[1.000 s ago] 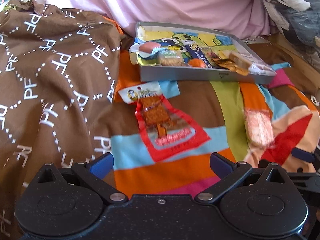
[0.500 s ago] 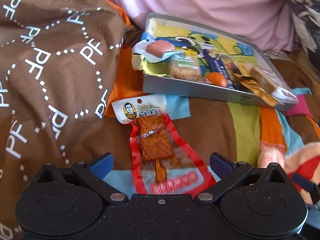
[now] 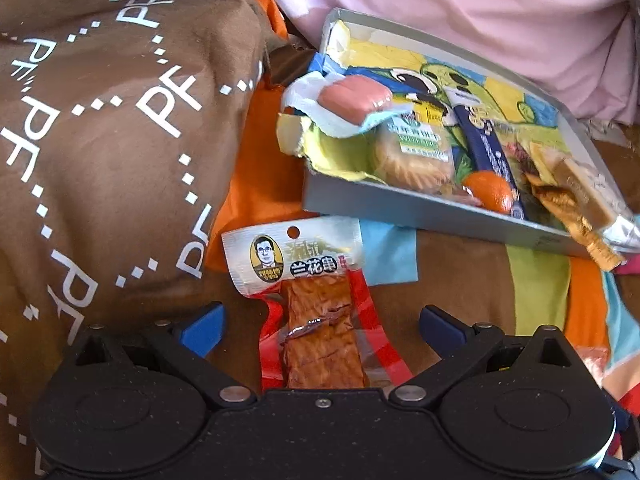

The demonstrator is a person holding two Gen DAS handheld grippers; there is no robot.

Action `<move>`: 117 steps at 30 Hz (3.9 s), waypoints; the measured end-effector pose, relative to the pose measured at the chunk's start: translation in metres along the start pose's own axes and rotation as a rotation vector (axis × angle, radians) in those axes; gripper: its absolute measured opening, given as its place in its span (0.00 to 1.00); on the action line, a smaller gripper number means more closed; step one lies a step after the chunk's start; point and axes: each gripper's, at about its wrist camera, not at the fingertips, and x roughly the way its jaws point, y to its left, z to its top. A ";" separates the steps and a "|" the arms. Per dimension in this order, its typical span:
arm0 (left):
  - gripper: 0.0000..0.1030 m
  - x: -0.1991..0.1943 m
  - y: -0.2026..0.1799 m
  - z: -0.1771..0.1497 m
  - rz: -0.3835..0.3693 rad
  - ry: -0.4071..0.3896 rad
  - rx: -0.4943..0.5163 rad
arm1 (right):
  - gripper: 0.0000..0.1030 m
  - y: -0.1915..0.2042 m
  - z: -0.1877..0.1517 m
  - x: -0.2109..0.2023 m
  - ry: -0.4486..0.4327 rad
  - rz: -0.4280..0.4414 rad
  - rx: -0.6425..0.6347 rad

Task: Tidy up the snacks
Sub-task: 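Grasp the red spicy strip pack with the left tool while the right tool grasps the pink cake pack, then lift the spicy strip pack with the left tool while the right tool lifts the cake pack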

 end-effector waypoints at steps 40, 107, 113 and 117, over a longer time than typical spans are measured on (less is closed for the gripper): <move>0.59 -0.056 0.013 -0.078 -0.165 0.019 0.273 | 0.75 0.036 -0.038 -0.041 0.024 0.301 -0.211; 0.86 -0.058 0.012 -0.098 -0.223 0.074 0.344 | 0.76 0.046 -0.043 -0.032 0.021 0.215 -0.269; 0.67 -0.058 -0.001 -0.106 -0.164 0.054 0.496 | 0.75 0.045 -0.042 -0.034 0.004 0.229 -0.263; 0.60 -0.059 0.005 -0.102 -0.176 0.049 0.468 | 0.75 0.044 -0.041 -0.038 -0.013 0.240 -0.260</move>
